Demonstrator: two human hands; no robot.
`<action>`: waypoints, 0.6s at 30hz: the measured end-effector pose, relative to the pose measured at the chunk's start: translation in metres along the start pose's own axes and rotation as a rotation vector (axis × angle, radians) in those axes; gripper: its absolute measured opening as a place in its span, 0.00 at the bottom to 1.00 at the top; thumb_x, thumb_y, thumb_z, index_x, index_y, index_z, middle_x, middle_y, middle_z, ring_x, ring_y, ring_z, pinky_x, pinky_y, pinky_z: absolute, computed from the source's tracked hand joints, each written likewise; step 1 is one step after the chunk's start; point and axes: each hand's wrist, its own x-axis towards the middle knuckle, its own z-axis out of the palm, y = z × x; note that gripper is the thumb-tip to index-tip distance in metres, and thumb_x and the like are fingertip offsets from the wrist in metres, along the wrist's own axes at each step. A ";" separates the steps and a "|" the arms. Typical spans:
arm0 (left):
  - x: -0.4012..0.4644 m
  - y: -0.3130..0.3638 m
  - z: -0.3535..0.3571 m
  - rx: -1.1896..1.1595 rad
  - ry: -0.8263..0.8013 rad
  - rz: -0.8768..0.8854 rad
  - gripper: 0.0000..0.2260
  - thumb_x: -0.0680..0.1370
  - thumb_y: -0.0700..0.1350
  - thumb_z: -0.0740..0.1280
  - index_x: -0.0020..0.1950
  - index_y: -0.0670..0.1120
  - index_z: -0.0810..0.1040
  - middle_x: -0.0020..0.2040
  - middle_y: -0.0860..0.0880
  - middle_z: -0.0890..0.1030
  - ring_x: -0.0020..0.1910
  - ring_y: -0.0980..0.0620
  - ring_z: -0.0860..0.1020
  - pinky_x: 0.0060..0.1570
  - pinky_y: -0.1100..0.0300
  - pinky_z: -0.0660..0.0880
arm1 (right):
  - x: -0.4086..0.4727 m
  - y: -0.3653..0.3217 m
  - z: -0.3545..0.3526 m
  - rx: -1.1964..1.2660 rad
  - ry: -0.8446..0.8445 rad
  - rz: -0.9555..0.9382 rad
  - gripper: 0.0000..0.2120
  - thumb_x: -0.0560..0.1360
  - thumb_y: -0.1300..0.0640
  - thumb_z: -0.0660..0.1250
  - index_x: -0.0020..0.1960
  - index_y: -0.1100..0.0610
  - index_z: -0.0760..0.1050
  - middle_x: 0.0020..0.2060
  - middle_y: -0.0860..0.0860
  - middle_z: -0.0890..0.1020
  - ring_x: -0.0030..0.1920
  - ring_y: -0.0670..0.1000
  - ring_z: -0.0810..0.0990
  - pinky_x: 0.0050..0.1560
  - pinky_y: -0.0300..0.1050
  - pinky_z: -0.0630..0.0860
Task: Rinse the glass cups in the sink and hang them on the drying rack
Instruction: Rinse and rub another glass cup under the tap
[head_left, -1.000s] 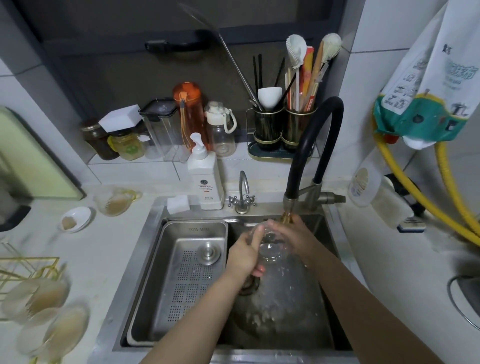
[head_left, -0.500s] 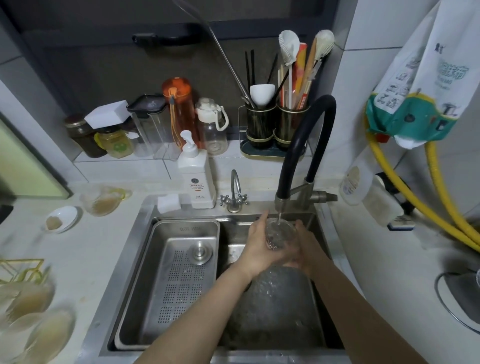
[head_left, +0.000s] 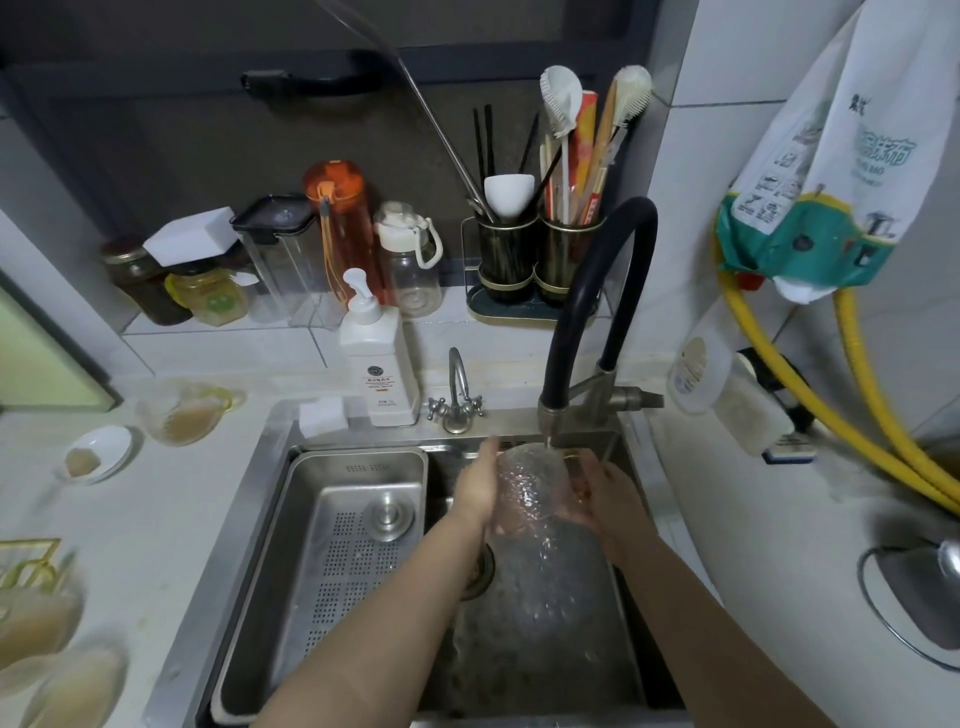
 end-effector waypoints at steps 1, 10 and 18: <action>0.002 -0.003 -0.003 -0.017 0.073 0.022 0.28 0.74 0.67 0.57 0.56 0.45 0.80 0.49 0.45 0.82 0.49 0.44 0.81 0.52 0.49 0.79 | -0.004 -0.002 0.008 -0.021 0.019 -0.014 0.16 0.79 0.46 0.58 0.41 0.57 0.72 0.40 0.58 0.80 0.42 0.58 0.81 0.52 0.58 0.79; -0.011 -0.017 -0.013 0.026 -0.049 0.310 0.40 0.61 0.70 0.73 0.65 0.52 0.68 0.59 0.53 0.77 0.59 0.54 0.76 0.64 0.47 0.73 | 0.000 -0.014 0.026 -0.197 0.035 -0.061 0.15 0.80 0.50 0.57 0.45 0.59 0.74 0.40 0.58 0.81 0.41 0.57 0.83 0.49 0.56 0.80; -0.006 -0.010 -0.022 -0.038 -0.134 -0.197 0.31 0.76 0.69 0.54 0.66 0.47 0.72 0.55 0.40 0.80 0.49 0.40 0.81 0.43 0.47 0.80 | -0.017 -0.004 0.016 -0.037 -0.198 -0.212 0.09 0.75 0.49 0.67 0.52 0.52 0.76 0.49 0.52 0.81 0.50 0.53 0.82 0.56 0.56 0.78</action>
